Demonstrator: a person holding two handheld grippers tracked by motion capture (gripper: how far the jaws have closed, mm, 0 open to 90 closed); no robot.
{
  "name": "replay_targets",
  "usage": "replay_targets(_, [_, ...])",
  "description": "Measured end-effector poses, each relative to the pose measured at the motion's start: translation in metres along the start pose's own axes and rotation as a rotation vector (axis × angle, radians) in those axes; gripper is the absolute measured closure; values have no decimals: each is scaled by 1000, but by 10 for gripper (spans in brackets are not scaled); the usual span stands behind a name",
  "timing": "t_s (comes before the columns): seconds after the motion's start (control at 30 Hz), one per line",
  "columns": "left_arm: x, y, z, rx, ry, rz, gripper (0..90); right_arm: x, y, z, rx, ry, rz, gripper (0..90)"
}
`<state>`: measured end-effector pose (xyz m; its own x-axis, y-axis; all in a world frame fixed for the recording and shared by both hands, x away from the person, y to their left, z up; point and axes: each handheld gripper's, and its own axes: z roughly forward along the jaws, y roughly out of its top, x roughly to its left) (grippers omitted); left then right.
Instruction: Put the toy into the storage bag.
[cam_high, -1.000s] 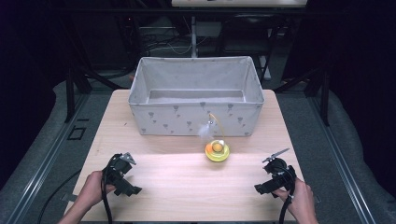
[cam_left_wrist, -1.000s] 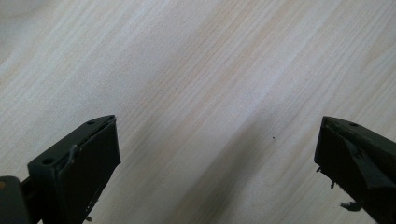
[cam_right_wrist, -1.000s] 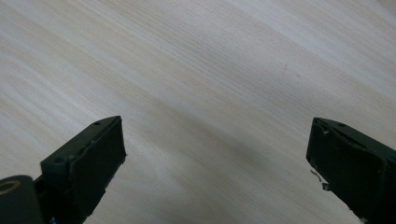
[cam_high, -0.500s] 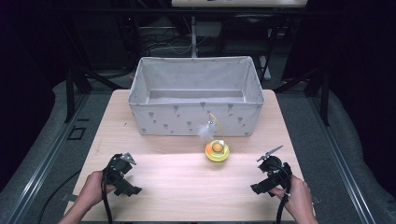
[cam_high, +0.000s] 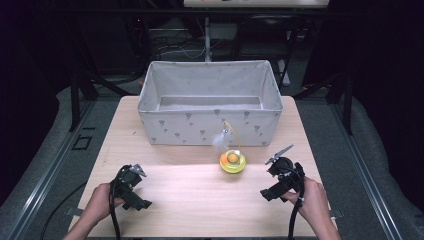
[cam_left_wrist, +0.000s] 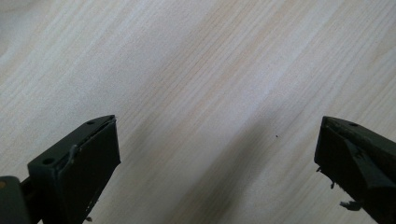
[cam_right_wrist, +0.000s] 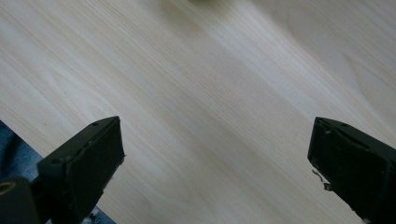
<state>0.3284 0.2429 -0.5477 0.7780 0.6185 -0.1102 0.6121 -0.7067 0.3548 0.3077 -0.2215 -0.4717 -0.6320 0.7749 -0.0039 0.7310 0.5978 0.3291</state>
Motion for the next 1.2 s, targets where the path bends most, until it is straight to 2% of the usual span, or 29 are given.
replay_targets(0.03, [0,0,0,0,1,0,2,1,2,0,-16,0,10,31])
replay_targets(0.17, [1,-1,-1,-11,-6,-1,1,3,12,-3,-12,10,-19,23])
replay_targets(0.3, [1,-1,-1,-9,-7,1,1,5,23,-3,-31,21,-35,14])
replay_targets(0.53, [-1,0,0,-2,-14,5,1,3,34,0,-30,62,-30,3])
replay_targets(0.77, [-2,0,1,3,-13,9,1,1,50,-6,-36,34,-52,28])
replay_targets(0.97, [0,-1,0,-1,-14,4,2,-1,66,-11,-65,42,-77,43])
replay_targets(1.2, [0,-1,1,3,-14,6,1,-2,79,-12,-78,46,-82,44])
